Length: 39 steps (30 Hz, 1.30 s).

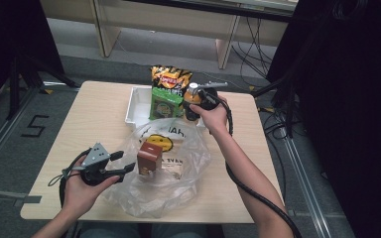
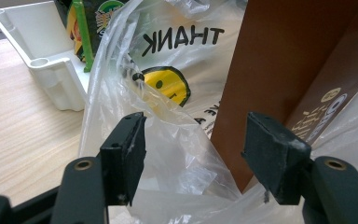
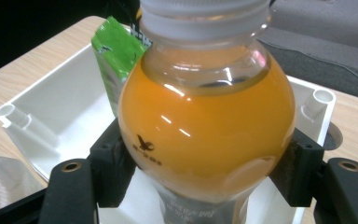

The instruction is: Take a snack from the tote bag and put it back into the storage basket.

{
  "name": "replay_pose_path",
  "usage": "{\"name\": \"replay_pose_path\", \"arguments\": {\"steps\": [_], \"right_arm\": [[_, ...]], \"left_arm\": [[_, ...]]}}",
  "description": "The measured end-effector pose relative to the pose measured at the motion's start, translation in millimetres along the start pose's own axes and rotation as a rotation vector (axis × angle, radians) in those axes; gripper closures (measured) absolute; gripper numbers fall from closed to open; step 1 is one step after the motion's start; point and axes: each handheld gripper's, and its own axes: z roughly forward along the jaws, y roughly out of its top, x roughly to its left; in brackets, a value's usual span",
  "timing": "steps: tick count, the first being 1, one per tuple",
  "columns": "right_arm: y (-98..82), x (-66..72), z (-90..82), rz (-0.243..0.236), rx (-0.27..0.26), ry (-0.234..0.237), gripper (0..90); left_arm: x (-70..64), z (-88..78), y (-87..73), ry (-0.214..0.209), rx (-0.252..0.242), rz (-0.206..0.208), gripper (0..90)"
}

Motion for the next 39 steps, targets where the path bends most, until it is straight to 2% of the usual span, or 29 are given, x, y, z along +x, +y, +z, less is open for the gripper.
{"name": "replay_pose_path", "arguments": {"steps": [1,2,3,4,5,8,9,11,12,13,15,16,18,19,20,21,22,24,25,26,27,28,29,31,35,36,37,38,39], "right_arm": [[-0.2,-0.4,-0.4,-0.004,0.019,0.004,33.8],[-2.0,-0.8,2.0,-0.007,0.005,0.001,33.8],[-2.4,0.5,1.2,0.005,0.028,-0.003,33.7],[-3.4,-1.4,3.1,-0.014,0.024,0.000,33.7],[-3.8,-0.5,3.8,0.001,0.026,0.002,33.7],[-7.1,-3.7,8.1,-0.032,0.030,-0.008,33.7],[-8.0,-1.9,7.2,-0.004,0.058,-0.011,33.7],[-10.5,-3.1,9.6,-0.009,0.069,-0.013,33.7],[-10.9,-1.0,9.8,0.015,0.076,-0.007,33.7],[-12.1,-2.6,11.9,-0.015,0.066,-0.010,33.7],[-13.8,-2.4,14.4,-0.012,0.073,-0.015,33.6],[-14.3,-4.1,15.9,-0.045,0.062,-0.021,33.6],[-15.9,-2.2,17.6,-0.025,0.065,-0.028,33.6],[-15.8,-1.4,16.5,-0.003,0.095,-0.019,33.6],[-16.5,-1.5,17.0,-0.005,0.098,-0.023,33.5],[-18.9,-3.0,22.0,-0.028,0.040,-0.026,33.5],[-18.4,-2.3,18.2,-0.010,0.103,-0.024,33.4],[-21.2,-4.8,21.2,-0.028,0.102,-0.027,33.1],[-22.1,-2.4,21.3,0.003,0.108,-0.032,32.8],[-22.3,-4.4,21.0,-0.025,0.114,-0.035,32.6],[-24.6,-4.8,24.4,-0.030,0.085,-0.045,32.0],[-24.5,-3.8,22.2,-0.013,0.125,-0.037,31.4],[-24.2,-4.8,21.8,-0.019,0.141,-0.030,31.1],[-24.3,-4.2,21.5,-0.016,0.132,-0.036,30.8],[-24.6,-3.9,20.8,-0.015,0.127,-0.019,30.0],[-24.6,-4.8,20.5,-0.035,0.124,-0.025,29.8],[-24.2,-3.1,19.0,-0.023,0.122,-0.024,29.5],[-24.7,-3.6,18.6,-0.040,0.103,-0.030,28.6],[-23.5,-4.0,16.7,-0.044,0.112,-0.024,27.2]], "left_arm": [[0.0,0.0,0.0,-0.001,0.000,0.001,38.5],[-0.1,0.0,0.0,-0.001,-0.001,0.001,38.5],[-0.1,0.0,0.0,-0.001,-0.002,0.000,38.5],[-0.1,0.0,0.1,-0.001,-0.002,0.000,38.5],[-0.1,0.0,0.1,0.000,-0.001,0.001,38.5],[-0.4,0.0,0.2,-0.001,-0.004,-0.001,38.5],[-0.3,0.0,0.2,-0.001,-0.004,-0.001,38.5],[-0.2,0.0,0.1,-0.001,-0.002,-0.001,38.4],[-0.2,0.1,0.0,0.000,-0.001,-0.001,38.5],[-0.4,0.2,-0.1,-0.001,0.000,-0.001,38.4],[-0.7,0.1,0.1,-0.001,-0.003,-0.001,38.5],[-0.7,0.1,0.1,-0.001,-0.003,-0.001,38.5],[-0.5,0.0,0.0,-0.001,0.000,0.000,38.4],[-0.4,-0.3,0.1,0.001,0.005,0.001,38.4],[-0.4,-0.2,0.0,0.000,0.004,0.000,38.4],[-0.5,-0.1,0.0,-0.001,0.002,-0.001,38.4],[-0.5,-0.1,0.0,-0.001,0.001,0.000,38.4],[-0.8,0.0,0.0,0.001,0.003,-0.001,38.4],[-0.8,0.1,0.0,0.001,0.003,-0.001,38.5],[-0.8,0.3,-0.2,-0.002,0.004,-0.001,38.4],[-1.2,0.4,-0.3,0.000,0.004,-0.009,38.4],[-1.2,0.4,-0.3,0.000,0.005,-0.009,38.4],[-1.1,0.4,-0.3,-0.001,0.006,-0.006,38.4],[-1.0,2.3,-1.2,-0.004,-0.009,-0.013,38.4],[-0.8,0.8,-0.2,-0.004,0.004,0.006,38.3],[-0.7,0.7,-0.1,-0.004,0.004,0.006,38.3],[-0.3,1.1,-0.2,-0.011,0.002,0.005,38.2],[-0.3,1.2,-0.4,-0.008,0.003,0.005,38.2],[-0.8,1.2,-0.6,-0.008,0.004,-0.004,38.2]]}}
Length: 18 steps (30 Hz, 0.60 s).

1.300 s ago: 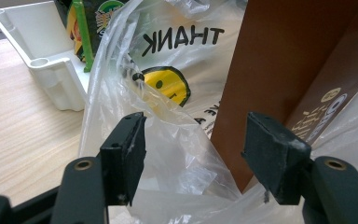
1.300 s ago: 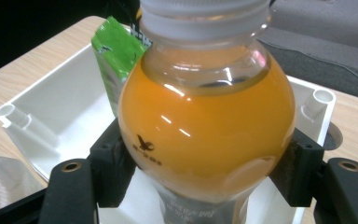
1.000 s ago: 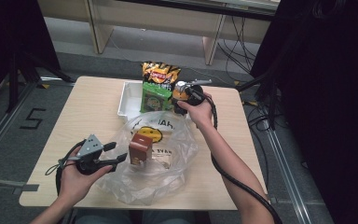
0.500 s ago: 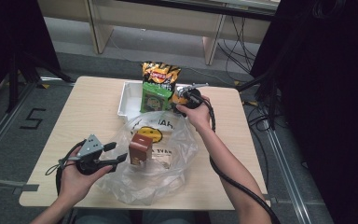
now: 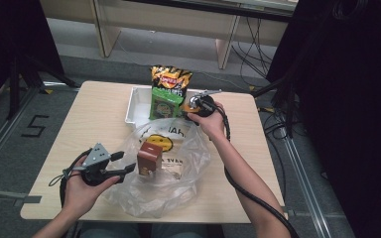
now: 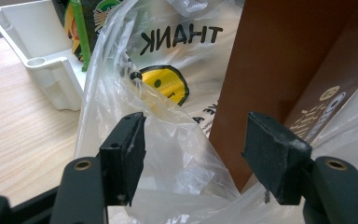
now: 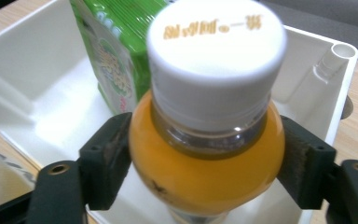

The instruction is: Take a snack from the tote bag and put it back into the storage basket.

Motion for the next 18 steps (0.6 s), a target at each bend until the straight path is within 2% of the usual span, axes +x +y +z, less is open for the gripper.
{"name": "replay_pose_path", "arguments": {"steps": [1,2,3,6,8,9,10,11,12,14,15,18], "right_arm": [[0.6,1.4,-2.1,0.018,0.006,0.006,26.5],[0.4,1.0,-3.0,0.007,-0.003,0.000,25.6],[0.1,3.0,-4.3,0.024,-0.021,0.002,24.4],[0.6,1.0,-10.7,-0.002,-0.029,0.003,23.9],[0.2,2.3,-16.3,0.035,-0.018,0.012,24.0],[-0.5,1.1,-18.7,0.027,-0.041,0.013,24.0],[-1.1,5.9,-22.9,0.085,-0.031,0.011,24.0],[-1.6,2.1,-26.4,0.037,-0.037,0.008,24.0],[-1.7,3.8,-30.2,0.059,-0.053,0.027,24.0],[-2.7,2.5,-36.1,0.033,-0.079,0.027,24.5],[-2.6,4.7,-40.9,0.057,-0.087,0.026,25.6],[-3.6,6.7,-54.9,0.048,-0.128,0.037,33.2]], "left_arm": [[-0.4,-0.7,0.2,0.005,0.007,-0.002,38.1],[0.4,-0.6,0.4,0.002,0.002,0.011,38.1],[0.2,-0.5,0.3,0.003,-0.001,0.008,38.1],[-0.1,-0.7,0.5,0.005,-0.001,0.008,38.1],[0.5,-0.1,0.3,-0.002,-0.002,0.009,38.1],[0.4,0.0,0.2,-0.001,-0.003,0.009,38.0],[0.3,0.2,0.0,-0.003,-0.004,0.003,38.0],[-0.5,1.2,-0.6,0.005,-0.015,-0.011,38.0],[0.0,0.2,-0.1,-0.002,-0.005,-0.009,37.9],[-0.5,-0.4,0.1,0.005,-0.003,-0.010,37.8],[-0.4,-0.4,0.1,0.004,-0.003,-0.011,37.7],[-0.9,-0.9,0.2,0.007,-0.001,-0.012,37.7]]}}
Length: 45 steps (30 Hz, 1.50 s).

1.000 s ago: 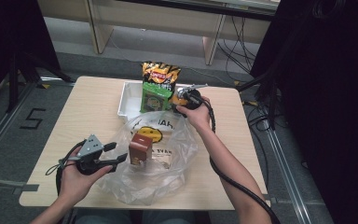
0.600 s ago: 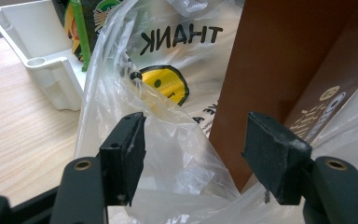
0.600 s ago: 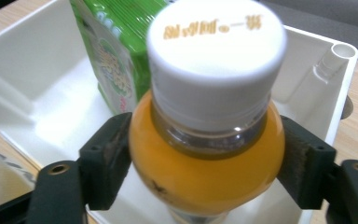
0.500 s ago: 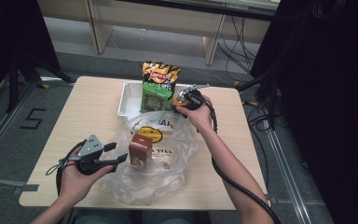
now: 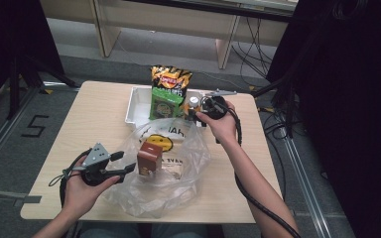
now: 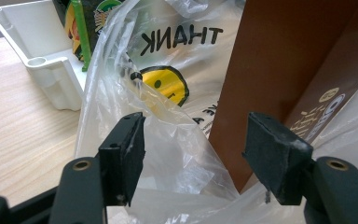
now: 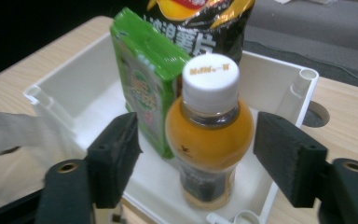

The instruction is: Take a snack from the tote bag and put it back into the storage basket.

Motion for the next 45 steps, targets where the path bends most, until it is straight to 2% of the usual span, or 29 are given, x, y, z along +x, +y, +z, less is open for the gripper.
{"name": "replay_pose_path", "arguments": {"steps": [3,4,5,6,8,9,12,13,15,17,18,19,20,21,23,24,26,29,31,33,37,38,39,40,41,42,43,44,45], "right_arm": [[-1.3,4.7,-16.2,-0.011,-0.024,0.015,40.4],[-2.1,7.0,-19.0,0.002,-0.036,0.028,41.9],[-3.2,7.1,-22.6,-0.026,-0.055,0.028,42.2],[-4.2,11.8,-29.4,-0.007,-0.050,0.048,43.1],[-7.1,15.3,-37.5,-0.031,-0.080,0.052,43.8],[-7.7,17.8,-42.2,-0.022,-0.066,0.060,43.9],[-13.4,24.4,-50.8,-0.031,-0.097,0.073,44.3],[-15.3,26.3,-55.4,-0.037,-0.082,0.079,44.1],[-21.6,30.7,-60.3,-0.046,-0.096,0.096,42.6],[-27.4,34.5,-65.0,-0.029,-0.097,0.108,42.3],[-30.7,33.9,-65.8,-0.044,-0.117,0.120,42.6],[-33.8,36.8,-68.5,-0.010,-0.116,0.137,41.9],[-36.2,38.1,-70.1,-0.005,-0.135,0.140,40.9],[-38.2,39.5,-72.5,0.001,-0.131,0.146,40.1],[-40.7,42.9,-75.4,-0.003,-0.144,0.145,38.1],[-41.2,42.6,-76.0,-0.030,-0.162,0.144,37.6],[-43.2,48.1,-80.3,-0.003,-0.162,0.147,36.4],[-44.4,49.8,-81.5,-0.029,-0.177,0.154,36.0],[-45.7,53.5,-82.1,-0.006,-0.163,0.169,35.7],[-46.7,53.0,-79.4,-0.040,-0.181,0.167,35.4],[-50.7,57.4,-76.0,-0.023,-0.155,0.179,34.7],[-51.0,57.4,-76.0,-0.031,-0.155,0.171,34.6],[-51.1,55.4,-75.2,-0.061,-0.167,0.165,34.6],[-51.1,55.3,-75.6,-0.061,-0.165,0.158,34.6],[-51.1,56.6,-76.1,-0.031,-0.146,0.174,34.6],[-51.0,55.0,-75.7,-0.050,-0.171,0.165,34.5],[-51.2,55.0,-76.0,-0.042,-0.174,0.164,34.5],[-51.4,56.6,-77.5,-0.013,-0.159,0.168,34.5],[-51.2,55.8,-77.5,-0.028,-0.169,0.155,34.4]], "left_arm": [[0.6,-0.3,0.2,-0.003,-0.004,0.007,37.7],[0.8,-0.4,0.3,-0.003,-0.005,0.008,37.7],[1.0,-0.7,0.4,-0.004,-0.008,0.007,37.6],[1.5,-0.8,0.6,-0.009,-0.011,0.007,37.6],[1.3,-1.9,1.0,-0.002,-0.018,0.002,37.6],[1.9,-2.2,1.3,-0.007,-0.026,0.002,37.6],[1.7,-3.7,2.0,-0.007,-0.034,0.003,37.3],[1.1,-4.6,2.3,-0.004,-0.033,0.001,37.2],[0.7,-5.4,2.8,-0.004,-0.036,0.005,36.8],[0.9,-6.3,3.1,-0.004,-0.040,0.008,35.9],[1.0,-6.7,3.2,-0.005,-0.044,0.005,35.4],[1.1,-7.1,3.4,-0.009,-0.051,-0.001,34.7],[0.3,-8.4,3.7,-0.005,-0.049,-0.007,34.2],[0.2,-8.9,4.1,-0.012,-0.060,-0.006,33.2],[-0.5,-11.1,5.1,-0.012,-0.064,-0.004,31.7],[-1.3,-12.1,5.7,-0.013,-0.071,-0.008,31.2],[-1.4,-14.1,6.7,-0.019,-0.081,-0.015,30.1],[-2.3,-16.9,7.4,-0.022,-0.091,-0.020,29.1],[-3.2,-19.4,7.8,-0.025,-0.099,-0.021,28.1],[-4.5,-21.4,8.4,-0.023,-0.107,-0.031,27.4],[-8.4,-24.1,9.8,-0.024,-0.119,-0.023,25.7],[-10.0,-24.8,10.0,-0.019,-0.113,-0.025,25.2],[-11.3,-24.8,10.1,-0.022,-0.116,-0.023,24.6],[-12.7,-25.0,10.4,-0.023,-0.118,-0.022,24.4],[-14.0,-25.2,10.8,-0.023,-0.122,-0.021,24.1],[-15.0,-24.8,11.1,-0.028,-0.129,-0.022,24.0],[-16.0,-25.6,11.8,-0.024,-0.125,-0.020,23.8],[-16.9,-25.5,12.2,-0.026,-0.130,-0.022,23.4],[-17.4,-25.6,12.4,-0.027,-0.132,-0.023,23.2]]}}
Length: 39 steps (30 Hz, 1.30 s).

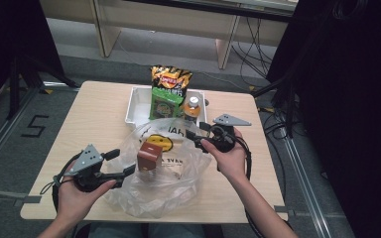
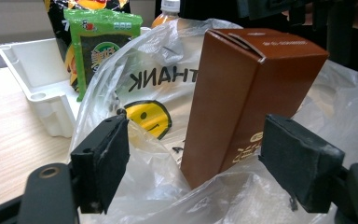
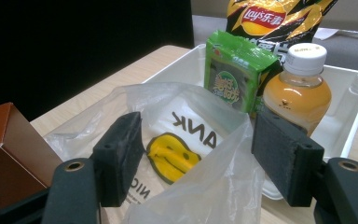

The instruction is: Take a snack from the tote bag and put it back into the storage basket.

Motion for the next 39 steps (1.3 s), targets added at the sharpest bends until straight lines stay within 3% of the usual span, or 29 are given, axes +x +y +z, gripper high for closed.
{"name": "replay_pose_path", "arguments": {"steps": [2,3,7,10,15,16,20,21,22,23,24,25,27,31,33,34,35,39], "right_arm": [[-0.2,0.9,-0.2,0.007,-0.003,0.001,34.1],[0.5,2.6,-1.6,0.036,0.020,0.011,34.0],[-0.3,-0.7,0.8,0.000,-0.012,-0.001,33.7],[-0.5,-0.8,1.4,0.022,0.006,0.014,33.7],[-0.9,-0.6,2.1,0.010,-0.004,0.000,33.0],[0.0,0.8,0.8,0.029,0.003,-0.001,33.0],[0.3,-0.9,-1.2,0.016,-0.003,0.002,32.7],[-0.4,-2.2,-1.8,-0.003,-0.014,-0.017,32.7],[-1.2,-0.2,-3.2,0.030,-0.014,-0.018,32.7],[-1.0,-1.6,-4.3,0.015,-0.017,-0.022,32.7],[-0.2,-0.2,-6.0,0.036,-0.001,-0.017,32.7],[0.4,-2.6,-5.3,0.002,-0.021,-0.021,32.7],[1.7,0.5,-6.2,0.040,-0.014,-0.021,32.7],[0.4,0.2,-5.9,0.026,-0.007,-0.011,32.5],[-0.7,-2.4,-5.3,-0.019,-0.025,-0.029,32.3],[-1.0,-0.1,-5.7,0.026,-0.014,-0.016,32.3],[-0.6,0.1,-6.3,0.034,-0.008,-0.014,32.3],[-0.4,-4.7,-5.7,0.002,-0.027,-0.019,32.2]], "left_arm": [[-0.4,0.1,-0.1,-0.004,-0.009,-0.006,22.9],[-1.3,-0.7,0.4,0.003,-0.005,-0.009,22.6],[-3.0,-1.4,1.5,0.000,-0.016,-0.017,22.1],[-5.8,-0.9,0.5,-0.001,-0.013,-0.061,21.5],[-11.6,0.6,4.4,0.015,-0.024,-0.038,20.0],[-13.0,1.0,5.0,0.018,-0.026,-0.041,19.7],[-18.4,5.2,6.9,0.019,-0.033,-0.035,18.8],[-20.3,6.5,7.1,0.015,-0.033,-0.039,18.7],[-22.4,8.1,7.3,0.010,-0.033,-0.033,18.5],[-23.6,8.7,7.3,0.008,-0.031,-0.029,18.4],[-25.0,9.5,6.9,0.005,-0.033,-0.028,18.4],[-26.2,10.3,6.6,0.002,-0.035,-0.027,18.2],[-27.8,10.1,7.2,0.016,-0.027,-0.021,17.8],[-29.8,12.1,9.9,0.033,-0.033,-0.022,16.9],[-31.8,14.2,10.6,0.035,-0.036,-0.023,16.5],[-31.9,15.0,10.6,0.029,-0.039,-0.019,16.2],[-32.8,15.5,10.9,0.032,-0.035,-0.018,16.2],[-35.5,17.2,11.7,0.029,-0.038,-0.015,16.1]]}}
